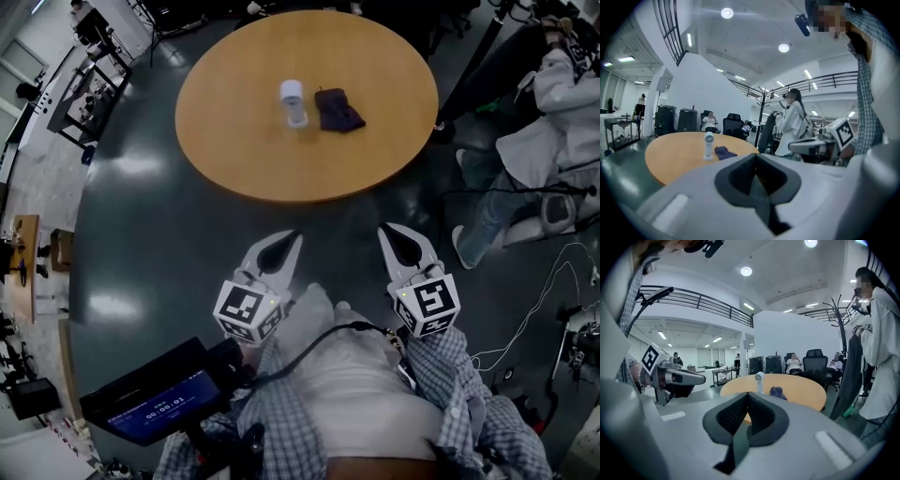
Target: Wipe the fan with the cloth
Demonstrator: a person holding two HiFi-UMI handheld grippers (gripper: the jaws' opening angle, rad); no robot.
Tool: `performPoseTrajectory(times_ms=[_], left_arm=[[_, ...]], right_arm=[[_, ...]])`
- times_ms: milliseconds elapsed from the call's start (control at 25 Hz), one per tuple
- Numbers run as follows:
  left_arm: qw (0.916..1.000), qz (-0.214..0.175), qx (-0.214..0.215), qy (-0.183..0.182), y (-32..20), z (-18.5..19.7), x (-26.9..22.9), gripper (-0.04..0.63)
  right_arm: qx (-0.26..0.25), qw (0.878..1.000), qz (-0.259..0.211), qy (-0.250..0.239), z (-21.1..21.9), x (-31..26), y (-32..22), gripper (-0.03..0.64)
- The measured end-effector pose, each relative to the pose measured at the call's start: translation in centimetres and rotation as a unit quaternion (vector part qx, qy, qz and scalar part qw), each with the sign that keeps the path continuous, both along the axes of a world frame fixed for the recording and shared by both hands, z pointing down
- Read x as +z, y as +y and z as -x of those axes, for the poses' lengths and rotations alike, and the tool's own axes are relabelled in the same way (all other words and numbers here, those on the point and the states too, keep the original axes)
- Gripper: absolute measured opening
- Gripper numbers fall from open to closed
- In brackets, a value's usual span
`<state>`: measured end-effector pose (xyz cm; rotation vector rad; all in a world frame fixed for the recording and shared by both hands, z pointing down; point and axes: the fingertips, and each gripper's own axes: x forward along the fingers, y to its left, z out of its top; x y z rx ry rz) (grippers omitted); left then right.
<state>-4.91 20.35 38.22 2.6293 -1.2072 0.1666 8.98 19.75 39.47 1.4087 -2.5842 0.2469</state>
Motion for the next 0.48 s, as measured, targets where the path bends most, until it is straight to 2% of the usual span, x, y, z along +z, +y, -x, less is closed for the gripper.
performPoseTrajectory(times_ms=[240,480], left_arm=[[0.9999,0.002,0.011,0.003,-0.9,-1.0,0.5,-0.002],[0.9997,0.003,0.022,0.011,-8.7,0.3,0.2,-0.002]], right_arm=[[0.028,1.000,0.012,0.003,-2.1,0.6,0.1,0.003],[0.027,0.999,0.012,0.020,-0.5,0.1,-7.2,0.003]])
